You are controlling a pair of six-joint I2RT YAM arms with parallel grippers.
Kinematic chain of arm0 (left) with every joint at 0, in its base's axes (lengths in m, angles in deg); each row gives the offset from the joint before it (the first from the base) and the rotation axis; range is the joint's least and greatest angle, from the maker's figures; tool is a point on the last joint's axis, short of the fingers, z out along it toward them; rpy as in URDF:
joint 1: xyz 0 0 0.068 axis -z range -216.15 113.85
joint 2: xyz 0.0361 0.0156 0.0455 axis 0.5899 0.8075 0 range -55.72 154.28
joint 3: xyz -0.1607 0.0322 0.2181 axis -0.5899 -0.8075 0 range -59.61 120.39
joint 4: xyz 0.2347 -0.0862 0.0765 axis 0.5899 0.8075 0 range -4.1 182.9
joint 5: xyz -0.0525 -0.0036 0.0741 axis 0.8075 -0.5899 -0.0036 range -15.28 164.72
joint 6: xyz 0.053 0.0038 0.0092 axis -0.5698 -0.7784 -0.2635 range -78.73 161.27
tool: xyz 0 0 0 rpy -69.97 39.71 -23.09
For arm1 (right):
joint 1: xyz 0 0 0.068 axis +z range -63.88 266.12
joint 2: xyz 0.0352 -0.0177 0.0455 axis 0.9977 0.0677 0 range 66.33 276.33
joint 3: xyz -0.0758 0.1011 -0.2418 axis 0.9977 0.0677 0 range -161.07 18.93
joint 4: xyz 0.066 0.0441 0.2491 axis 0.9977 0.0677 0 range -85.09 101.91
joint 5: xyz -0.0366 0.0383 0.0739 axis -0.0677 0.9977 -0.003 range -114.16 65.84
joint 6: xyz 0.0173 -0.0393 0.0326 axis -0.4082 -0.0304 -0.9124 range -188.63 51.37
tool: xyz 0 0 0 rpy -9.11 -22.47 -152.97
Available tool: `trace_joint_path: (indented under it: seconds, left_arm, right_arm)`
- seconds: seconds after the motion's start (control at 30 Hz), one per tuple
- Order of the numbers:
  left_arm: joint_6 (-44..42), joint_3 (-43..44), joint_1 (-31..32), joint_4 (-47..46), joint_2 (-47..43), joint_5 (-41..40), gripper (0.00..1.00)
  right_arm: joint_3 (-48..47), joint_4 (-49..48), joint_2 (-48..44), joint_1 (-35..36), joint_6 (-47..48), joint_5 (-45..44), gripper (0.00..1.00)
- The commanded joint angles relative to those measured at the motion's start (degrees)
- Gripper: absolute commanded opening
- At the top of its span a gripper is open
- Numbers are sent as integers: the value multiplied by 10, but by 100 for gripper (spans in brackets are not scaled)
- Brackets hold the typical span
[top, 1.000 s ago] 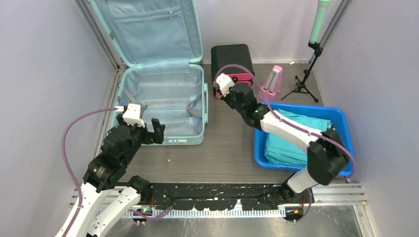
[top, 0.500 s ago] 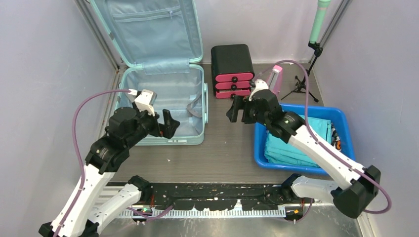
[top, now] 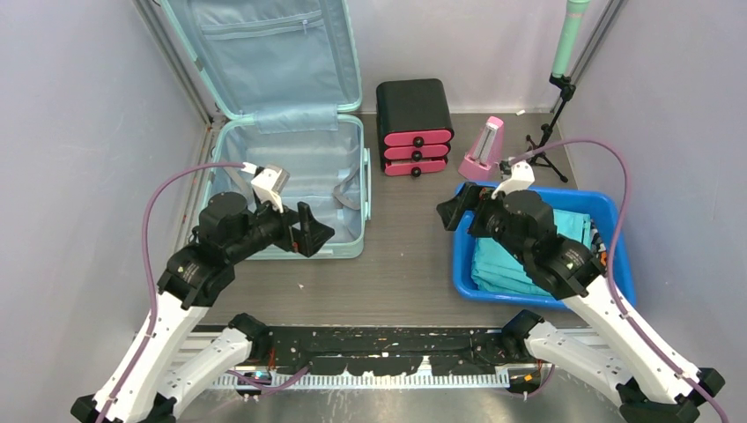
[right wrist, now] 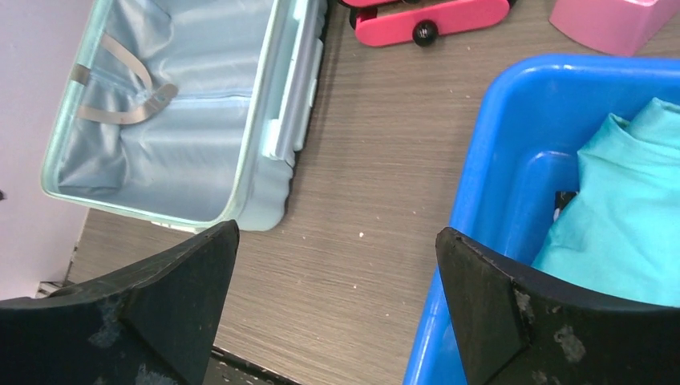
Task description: Open, take out, and arrange the luggage
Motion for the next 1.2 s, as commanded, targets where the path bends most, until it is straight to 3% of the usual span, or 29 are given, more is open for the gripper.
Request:
trace_joint_path:
  seconds: [0.0, 0.13, 0.2, 0.23, 0.3, 0.4, 0.5, 0.63, 0.73, 0.8, 0.97, 1.17]
  left_arm:
    - [-10, -6, 1, -25, -11, -12, 100]
    - [-54, -16, 1, -1, -10, -73, 100]
    - [-74, -28, 0, 5, -16, -95, 100]
    - [-82, -33, 1, 6, -21, -107, 100]
    - [-95, -48, 1, 9, -35, -132, 100]
    - [-105, -76, 1, -2, -69, -169, 100]
    - [-112, -93, 1, -10, -102, -186, 100]
    - [-108, -101, 1, -14, -135, -199, 100]
    - [-108, -112, 0, -26, -151, -192, 100]
    - [-111, -109, 0, -21, -153, -198, 100]
    - [-112, -111, 1, -21, -156, -197, 100]
    - [-115, -110, 1, -19, -149, -197, 100]
  right_arm:
    - [55, -71, 2, 0, 10, -16, 99]
    - [97, -217, 54, 0, 85, 43, 94]
    - [101, -280, 106, 0, 103, 49, 79]
    - [95, -296, 128, 0, 114, 34, 60]
    - [72, -328, 227, 0, 112, -2, 40]
    - [34, -386, 324, 0, 113, -34, 25]
    - [4, -452, 434, 0, 141, -69, 23]
    - [3, -617, 537, 3, 372, -57, 19]
    - [16, -677, 590, 3, 608, -34, 7]
    - [16, -707, 628, 2, 696, -42, 1]
    - [-20, -673, 680, -23, 791, 10, 0]
    - [-54, -685, 727, -36, 859, -6, 0]
